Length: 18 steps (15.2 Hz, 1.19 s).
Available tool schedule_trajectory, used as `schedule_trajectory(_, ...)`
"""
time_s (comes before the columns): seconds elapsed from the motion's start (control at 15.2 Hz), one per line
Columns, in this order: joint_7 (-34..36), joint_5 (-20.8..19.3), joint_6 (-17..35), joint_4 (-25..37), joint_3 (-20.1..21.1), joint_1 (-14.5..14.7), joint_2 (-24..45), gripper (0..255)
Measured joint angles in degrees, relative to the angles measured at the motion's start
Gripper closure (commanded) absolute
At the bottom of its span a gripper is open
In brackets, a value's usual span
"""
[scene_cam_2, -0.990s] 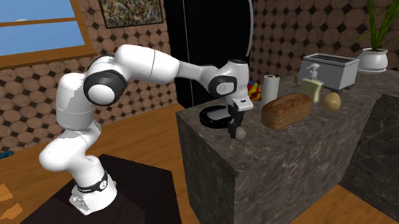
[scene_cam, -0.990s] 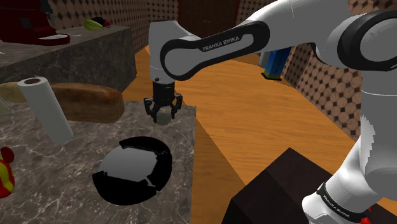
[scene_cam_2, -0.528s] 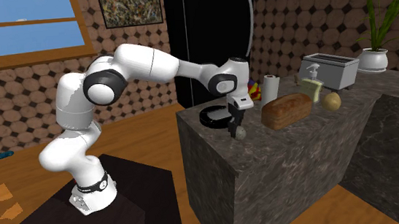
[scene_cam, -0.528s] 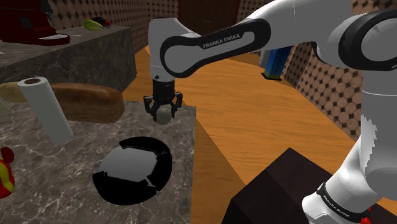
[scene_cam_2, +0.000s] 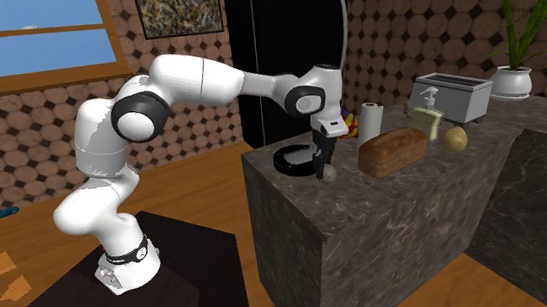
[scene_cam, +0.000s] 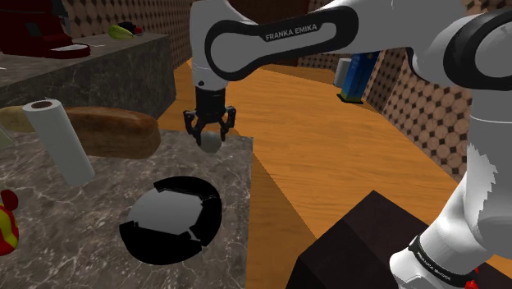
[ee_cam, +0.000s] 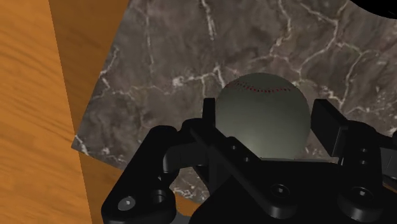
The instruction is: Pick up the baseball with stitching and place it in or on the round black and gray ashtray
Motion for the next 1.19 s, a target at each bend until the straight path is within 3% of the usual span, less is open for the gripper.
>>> schedule_trajectory(0.53,-0.1,0.3,-5.8,5.4,0.3,0.4,-0.6,255)
schedule_trajectory(0.59,-0.1,0.3,-5.8,5.4,0.3,0.4,-0.6,0)
schedule_trajectory(0.73,0.0,1.1,-6.0,5.1,0.3,0.0,-0.3,0)
schedule_trajectory(0.99,0.9,6.4,-5.9,2.7,0.3,-2.5,1.8,0)
schedule_trajectory(1.19,1.1,7.3,-4.5,0.9,0.3,-2.9,2.2,0)
